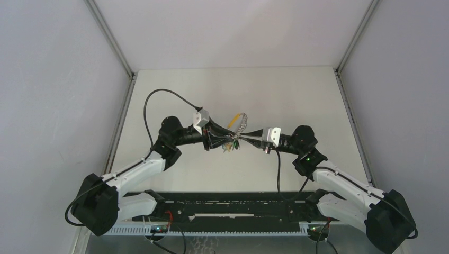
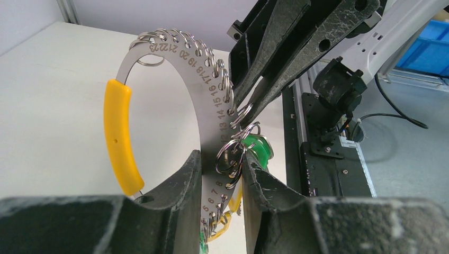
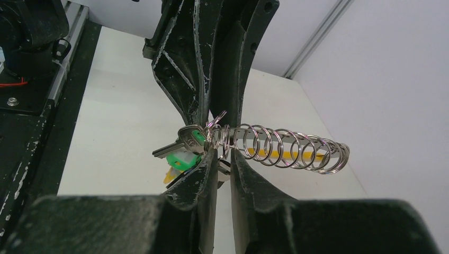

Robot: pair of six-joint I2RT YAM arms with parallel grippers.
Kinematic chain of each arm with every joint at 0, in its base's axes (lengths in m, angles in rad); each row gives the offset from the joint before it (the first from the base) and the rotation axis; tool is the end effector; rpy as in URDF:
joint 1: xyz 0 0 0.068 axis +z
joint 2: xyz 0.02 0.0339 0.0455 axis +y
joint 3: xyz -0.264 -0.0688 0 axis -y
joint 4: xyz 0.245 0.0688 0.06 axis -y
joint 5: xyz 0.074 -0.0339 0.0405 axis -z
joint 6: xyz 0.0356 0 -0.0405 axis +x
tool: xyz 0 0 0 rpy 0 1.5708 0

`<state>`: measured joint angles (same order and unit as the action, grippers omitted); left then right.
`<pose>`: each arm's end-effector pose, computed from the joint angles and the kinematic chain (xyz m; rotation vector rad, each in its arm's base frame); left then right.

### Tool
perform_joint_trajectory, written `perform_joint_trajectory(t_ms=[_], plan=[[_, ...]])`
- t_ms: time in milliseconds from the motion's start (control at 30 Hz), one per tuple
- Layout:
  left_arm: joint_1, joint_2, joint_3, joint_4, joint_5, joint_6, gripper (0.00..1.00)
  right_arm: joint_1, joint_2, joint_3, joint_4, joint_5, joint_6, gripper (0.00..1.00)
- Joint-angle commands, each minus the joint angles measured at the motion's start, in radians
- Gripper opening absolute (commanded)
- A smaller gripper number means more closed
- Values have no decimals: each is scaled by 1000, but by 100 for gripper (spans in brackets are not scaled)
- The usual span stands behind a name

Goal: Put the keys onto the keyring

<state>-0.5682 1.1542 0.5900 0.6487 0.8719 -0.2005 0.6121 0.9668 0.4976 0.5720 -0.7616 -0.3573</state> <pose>0.1951 -0.1569 0.2828 1.0054 1.3141 -1.2395 0.1618 0.1436 0.2838 -1.2120 0.9571 0.7593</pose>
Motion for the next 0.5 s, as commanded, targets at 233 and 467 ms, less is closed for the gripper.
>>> perform_joint_trajectory(t_ms=[233,467], plan=[[-13,-10,-5,74,23,9,5,1,-9,22,-1,-3,15,1],[-15,-13,-7,74,28,12,4,-1,2,33,-5,-17,28,7]])
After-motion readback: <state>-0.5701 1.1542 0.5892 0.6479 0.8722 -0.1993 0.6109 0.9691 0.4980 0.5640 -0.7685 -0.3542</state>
